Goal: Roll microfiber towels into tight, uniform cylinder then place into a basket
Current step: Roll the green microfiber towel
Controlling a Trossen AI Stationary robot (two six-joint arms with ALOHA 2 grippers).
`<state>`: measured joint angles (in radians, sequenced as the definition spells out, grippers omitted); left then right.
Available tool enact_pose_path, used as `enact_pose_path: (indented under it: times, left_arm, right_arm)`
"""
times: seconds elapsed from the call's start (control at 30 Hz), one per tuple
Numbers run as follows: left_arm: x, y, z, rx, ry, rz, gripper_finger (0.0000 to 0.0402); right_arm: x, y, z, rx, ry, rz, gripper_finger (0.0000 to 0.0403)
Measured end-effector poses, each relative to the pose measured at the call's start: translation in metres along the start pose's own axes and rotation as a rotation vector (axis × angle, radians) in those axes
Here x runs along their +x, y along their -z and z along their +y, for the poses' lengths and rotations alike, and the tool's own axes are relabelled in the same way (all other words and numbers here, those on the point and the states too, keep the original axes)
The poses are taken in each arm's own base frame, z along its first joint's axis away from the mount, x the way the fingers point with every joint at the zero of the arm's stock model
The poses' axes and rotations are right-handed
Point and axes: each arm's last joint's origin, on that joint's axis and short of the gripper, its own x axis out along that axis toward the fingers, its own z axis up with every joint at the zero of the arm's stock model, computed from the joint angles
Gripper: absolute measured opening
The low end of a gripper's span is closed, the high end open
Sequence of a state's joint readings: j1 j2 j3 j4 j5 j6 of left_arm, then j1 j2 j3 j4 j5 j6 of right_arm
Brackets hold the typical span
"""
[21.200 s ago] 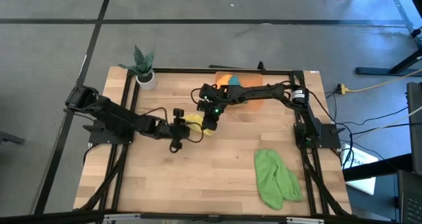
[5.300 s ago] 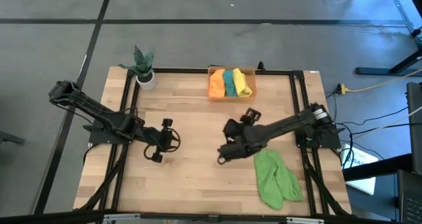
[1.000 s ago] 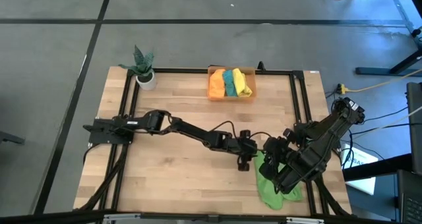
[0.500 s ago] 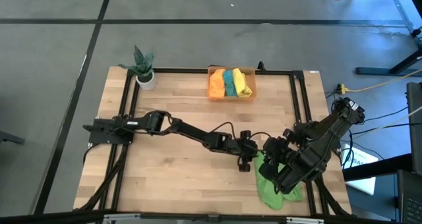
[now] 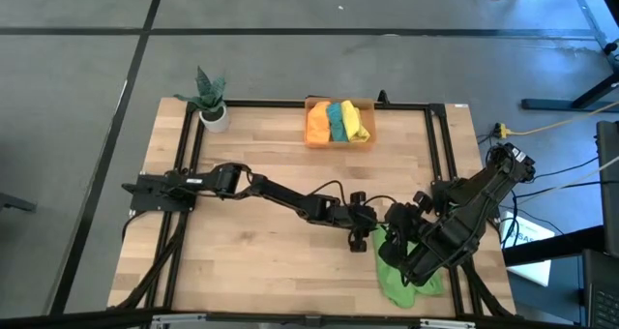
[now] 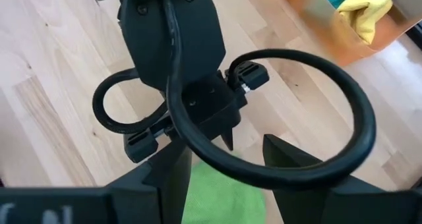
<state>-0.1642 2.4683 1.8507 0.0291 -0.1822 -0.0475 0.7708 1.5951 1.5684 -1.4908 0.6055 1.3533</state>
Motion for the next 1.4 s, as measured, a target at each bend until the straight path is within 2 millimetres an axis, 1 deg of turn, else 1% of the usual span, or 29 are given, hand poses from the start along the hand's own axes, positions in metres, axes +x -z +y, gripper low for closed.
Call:
enact_pose_path:
  times: [0.27,0.6,0.73,0.83,0.93,1.0,1.17,1.3,1.4]
  left_arm:
    - [0.000,0.001,0.000,0.015,0.000,0.011,0.0108]
    - [0.000,0.004,0.000,0.038,0.005,0.042,0.0108]
    - [-0.001,0.004,-0.004,0.039,0.048,0.040,0.0108]
    - [-0.001,0.004,-0.010,0.046,0.101,0.037,0.0108]
    - [-0.002,0.004,-0.011,0.076,0.107,0.029,0.0108]
    - [-0.001,0.003,-0.010,0.076,0.100,0.022,0.0108]
    - [-0.001,0.000,-0.004,0.068,-0.005,-0.009,0.0108]
    - [0.000,-0.001,-0.001,0.055,0.025,-0.009,0.0108]
    - [0.000,-0.002,0.000,0.051,0.015,-0.025,0.0108]
  right_arm:
    - [0.000,0.002,0.002,0.008,-0.031,0.078,0.0188]
    - [-0.002,0.011,0.004,-0.011,-0.107,0.388,0.0188]
    - [-0.003,0.013,0.005,0.007,-0.122,0.474,0.0188]
    - [-0.004,0.013,0.005,0.009,-0.126,0.479,0.0188]
    - [-0.004,0.013,0.006,0.012,-0.134,0.475,0.0188]
    - [-0.003,0.012,0.006,0.013,-0.131,0.459,0.0188]
    - [-0.003,0.011,0.006,0.016,-0.133,0.442,0.0188]
    - [-0.003,0.011,0.007,0.019,-0.139,0.440,0.0188]
    - [-0.003,0.011,0.007,0.019,-0.139,0.440,0.0188]
